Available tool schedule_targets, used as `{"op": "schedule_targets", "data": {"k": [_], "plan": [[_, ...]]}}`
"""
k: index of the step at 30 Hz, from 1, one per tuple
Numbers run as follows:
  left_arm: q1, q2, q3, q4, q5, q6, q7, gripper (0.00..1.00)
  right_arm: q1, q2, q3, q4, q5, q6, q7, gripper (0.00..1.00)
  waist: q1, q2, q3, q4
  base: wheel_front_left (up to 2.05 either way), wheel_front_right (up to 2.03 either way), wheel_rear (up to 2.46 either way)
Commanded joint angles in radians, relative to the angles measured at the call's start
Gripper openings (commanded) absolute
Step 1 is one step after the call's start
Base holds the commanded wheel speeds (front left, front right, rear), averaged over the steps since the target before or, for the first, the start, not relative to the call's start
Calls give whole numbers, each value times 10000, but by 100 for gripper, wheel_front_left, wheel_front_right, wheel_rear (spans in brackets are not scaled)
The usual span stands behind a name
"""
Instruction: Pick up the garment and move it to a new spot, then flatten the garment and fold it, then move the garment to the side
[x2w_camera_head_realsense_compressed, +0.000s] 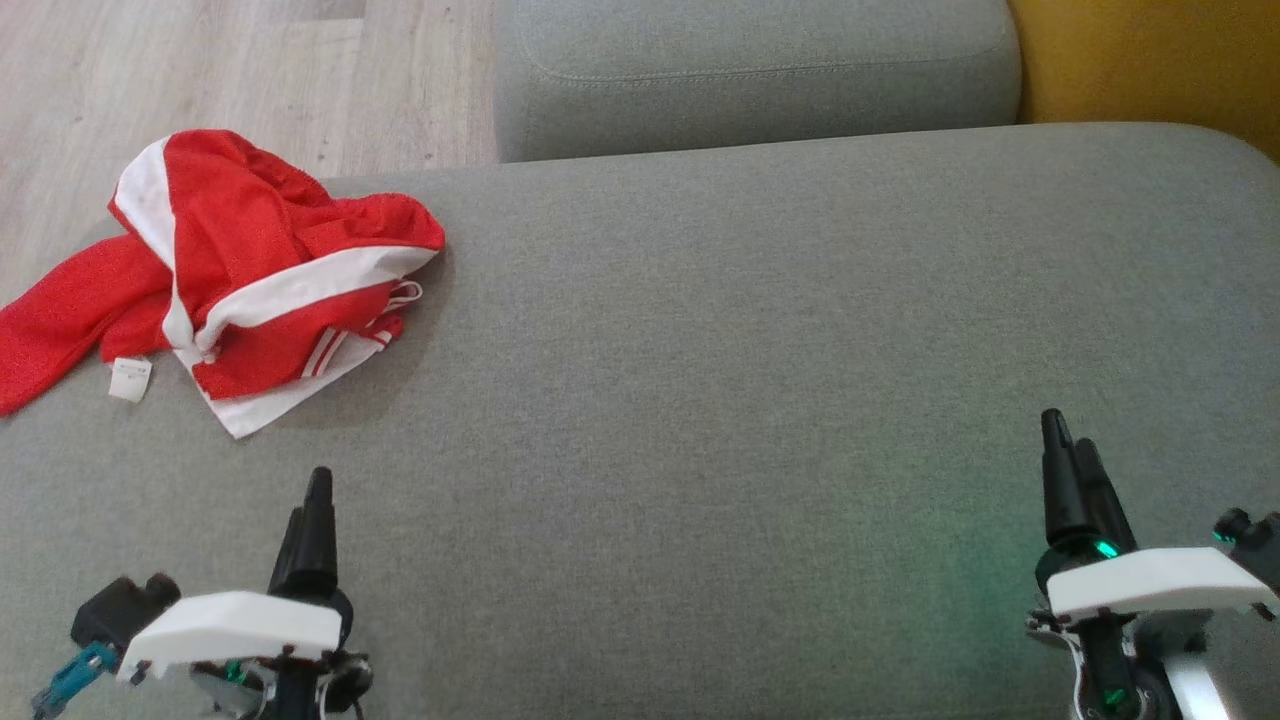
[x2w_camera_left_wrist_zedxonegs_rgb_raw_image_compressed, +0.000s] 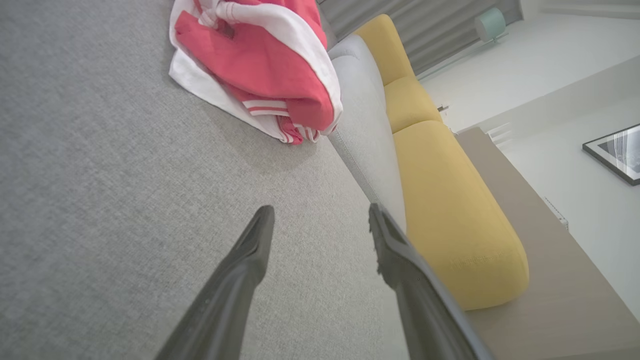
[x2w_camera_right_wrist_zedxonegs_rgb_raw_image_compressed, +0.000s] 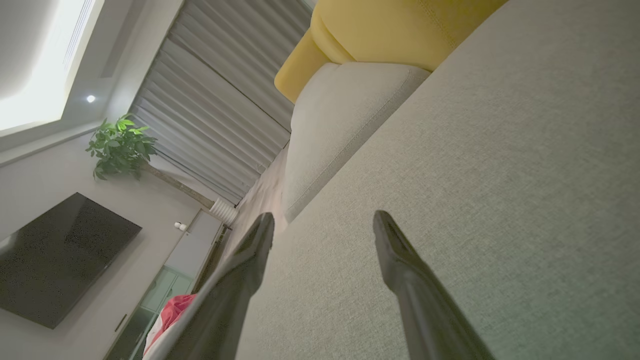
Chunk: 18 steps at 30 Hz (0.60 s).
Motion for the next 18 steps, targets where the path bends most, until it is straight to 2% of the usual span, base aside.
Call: {"op": "schedule_targets", "data": {"k": [1,18], "plan": [[-311,172,121,-406,351,3,-121,100,-385,-234,146,-438,-378,-3,-157,100,0,0,-2,3,0,0,0],[-209,161,67,-533,2703,19,-618,100,-355,-374,522,-637,-2596,-4,-659,100,0,0,-16,18,0,0,0]]}}
